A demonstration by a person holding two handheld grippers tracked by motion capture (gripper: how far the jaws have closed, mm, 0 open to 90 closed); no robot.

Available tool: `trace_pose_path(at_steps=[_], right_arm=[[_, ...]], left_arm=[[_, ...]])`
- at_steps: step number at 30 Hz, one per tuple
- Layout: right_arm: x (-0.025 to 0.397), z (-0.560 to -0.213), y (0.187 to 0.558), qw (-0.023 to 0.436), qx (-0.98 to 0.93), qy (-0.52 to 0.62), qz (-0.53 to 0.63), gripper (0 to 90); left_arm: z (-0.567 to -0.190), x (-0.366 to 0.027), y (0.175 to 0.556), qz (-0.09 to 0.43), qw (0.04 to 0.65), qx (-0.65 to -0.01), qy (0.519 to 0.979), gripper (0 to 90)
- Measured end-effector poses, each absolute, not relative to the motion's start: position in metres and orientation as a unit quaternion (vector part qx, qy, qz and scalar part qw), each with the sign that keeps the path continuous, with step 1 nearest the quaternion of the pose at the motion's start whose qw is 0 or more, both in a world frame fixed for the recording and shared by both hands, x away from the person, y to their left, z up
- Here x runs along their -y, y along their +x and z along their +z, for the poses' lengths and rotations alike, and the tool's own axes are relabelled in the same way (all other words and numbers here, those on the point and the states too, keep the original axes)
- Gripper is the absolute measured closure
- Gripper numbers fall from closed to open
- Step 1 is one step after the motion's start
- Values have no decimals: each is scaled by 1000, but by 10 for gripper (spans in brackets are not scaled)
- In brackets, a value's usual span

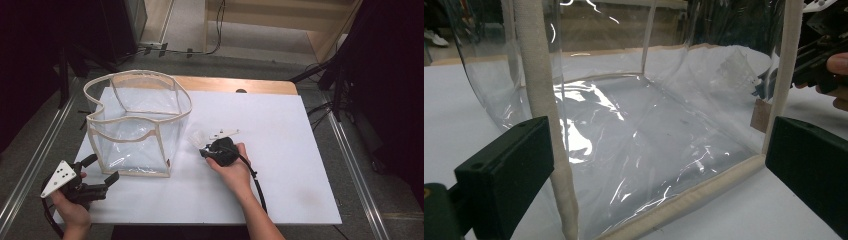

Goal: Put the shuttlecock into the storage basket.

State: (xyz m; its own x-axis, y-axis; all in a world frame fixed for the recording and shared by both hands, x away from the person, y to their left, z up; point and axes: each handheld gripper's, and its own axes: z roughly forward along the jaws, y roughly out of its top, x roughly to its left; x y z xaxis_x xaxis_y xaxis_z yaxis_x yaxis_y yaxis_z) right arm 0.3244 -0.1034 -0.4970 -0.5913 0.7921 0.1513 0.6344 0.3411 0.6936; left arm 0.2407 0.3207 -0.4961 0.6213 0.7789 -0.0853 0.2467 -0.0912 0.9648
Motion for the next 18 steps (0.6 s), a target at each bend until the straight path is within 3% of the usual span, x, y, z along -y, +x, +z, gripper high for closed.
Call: trace_pose_path(at_steps=[18], right_arm=[[114, -477, 322, 133, -788, 441, 407, 627]], left_arm=[[-496, -320, 241, 236, 565, -366, 701, 0]])
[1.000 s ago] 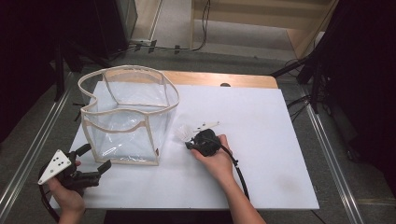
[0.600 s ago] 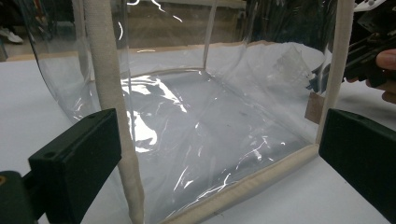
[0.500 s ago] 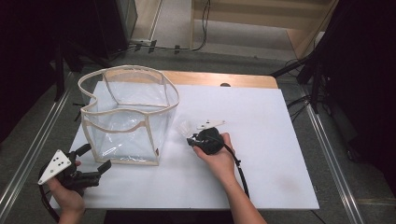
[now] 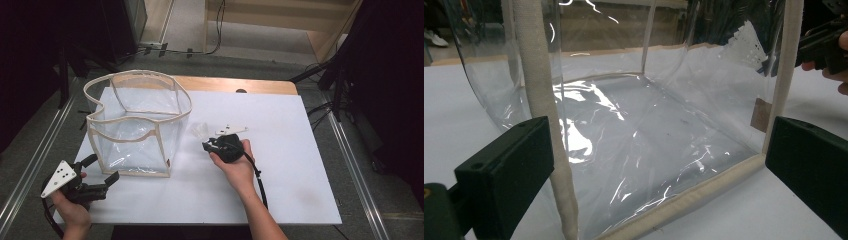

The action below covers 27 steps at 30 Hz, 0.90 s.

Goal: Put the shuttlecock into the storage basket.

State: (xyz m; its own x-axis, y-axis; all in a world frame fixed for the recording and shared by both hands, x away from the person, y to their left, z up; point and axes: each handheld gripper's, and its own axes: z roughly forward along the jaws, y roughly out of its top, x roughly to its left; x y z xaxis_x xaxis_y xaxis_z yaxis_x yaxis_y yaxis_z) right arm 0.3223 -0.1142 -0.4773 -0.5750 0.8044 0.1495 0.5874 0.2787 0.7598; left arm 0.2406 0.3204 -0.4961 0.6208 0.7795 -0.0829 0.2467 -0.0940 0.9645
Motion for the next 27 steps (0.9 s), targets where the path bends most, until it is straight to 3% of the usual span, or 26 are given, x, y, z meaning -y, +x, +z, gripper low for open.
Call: trace_pose_path(at_steps=[27], right_arm=[[121, -445, 326, 158, -760, 450, 442, 628]], left_arm=[[-496, -320, 241, 236, 565, -366, 701, 0]])
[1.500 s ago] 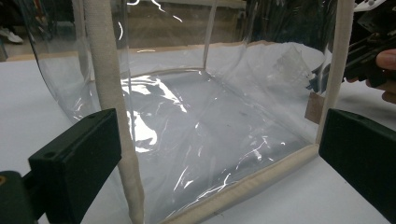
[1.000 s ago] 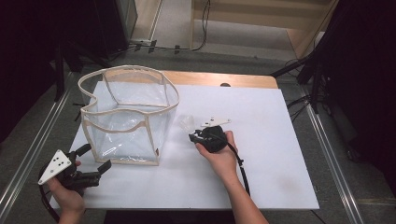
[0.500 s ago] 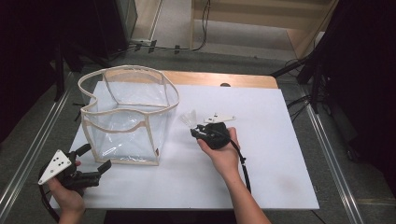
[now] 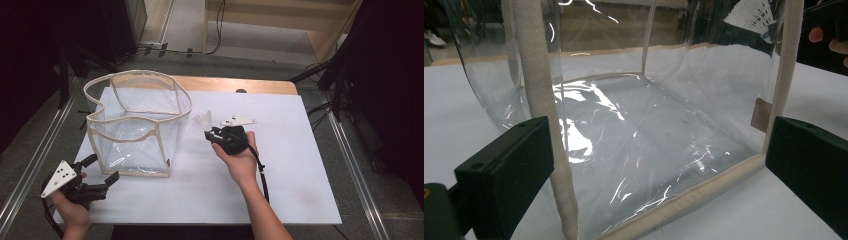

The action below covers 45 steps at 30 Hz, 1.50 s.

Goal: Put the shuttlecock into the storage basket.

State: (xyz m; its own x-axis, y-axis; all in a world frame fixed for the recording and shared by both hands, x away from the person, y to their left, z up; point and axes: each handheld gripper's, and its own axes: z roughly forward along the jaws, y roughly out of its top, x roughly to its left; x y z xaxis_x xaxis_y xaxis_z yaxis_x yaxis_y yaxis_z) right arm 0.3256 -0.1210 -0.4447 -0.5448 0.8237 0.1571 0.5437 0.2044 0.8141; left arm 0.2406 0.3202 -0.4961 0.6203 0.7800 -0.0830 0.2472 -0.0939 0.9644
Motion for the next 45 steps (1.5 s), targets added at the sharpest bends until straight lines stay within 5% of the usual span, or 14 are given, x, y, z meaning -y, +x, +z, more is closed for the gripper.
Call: trace_pose_path(at_steps=[45], right_arm=[[130, -396, 334, 209, -726, 454, 473, 629]], left_arm=[[-496, -320, 241, 236, 564, -366, 701, 0]])
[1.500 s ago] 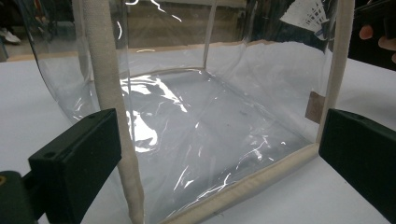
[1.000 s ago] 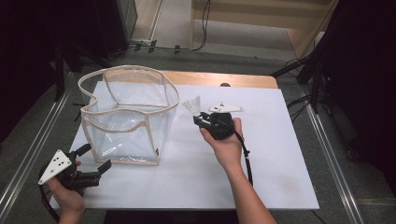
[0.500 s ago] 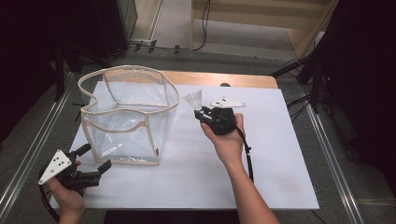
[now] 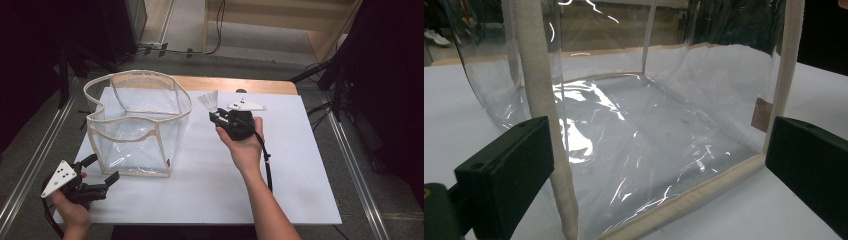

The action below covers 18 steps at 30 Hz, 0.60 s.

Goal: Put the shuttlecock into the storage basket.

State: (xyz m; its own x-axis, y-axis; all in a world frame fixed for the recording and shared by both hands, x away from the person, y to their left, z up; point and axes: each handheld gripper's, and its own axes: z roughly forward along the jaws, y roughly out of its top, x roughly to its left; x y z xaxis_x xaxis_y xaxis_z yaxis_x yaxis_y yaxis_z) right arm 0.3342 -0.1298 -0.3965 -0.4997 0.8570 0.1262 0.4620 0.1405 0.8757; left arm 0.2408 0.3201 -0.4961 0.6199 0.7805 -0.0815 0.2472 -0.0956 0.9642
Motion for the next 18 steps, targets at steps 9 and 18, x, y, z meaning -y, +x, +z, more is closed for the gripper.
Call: trace_pose_path(at_steps=[9, 18], right_arm=[[128, -388, 334, 215, -722, 449, 481, 629], [124, -381, 336, 218, -719, 447, 484, 629]], left_arm=[[-496, -319, 241, 237, 563, -366, 702, 0], [-496, -320, 241, 234, 565, -365, 702, 0]])
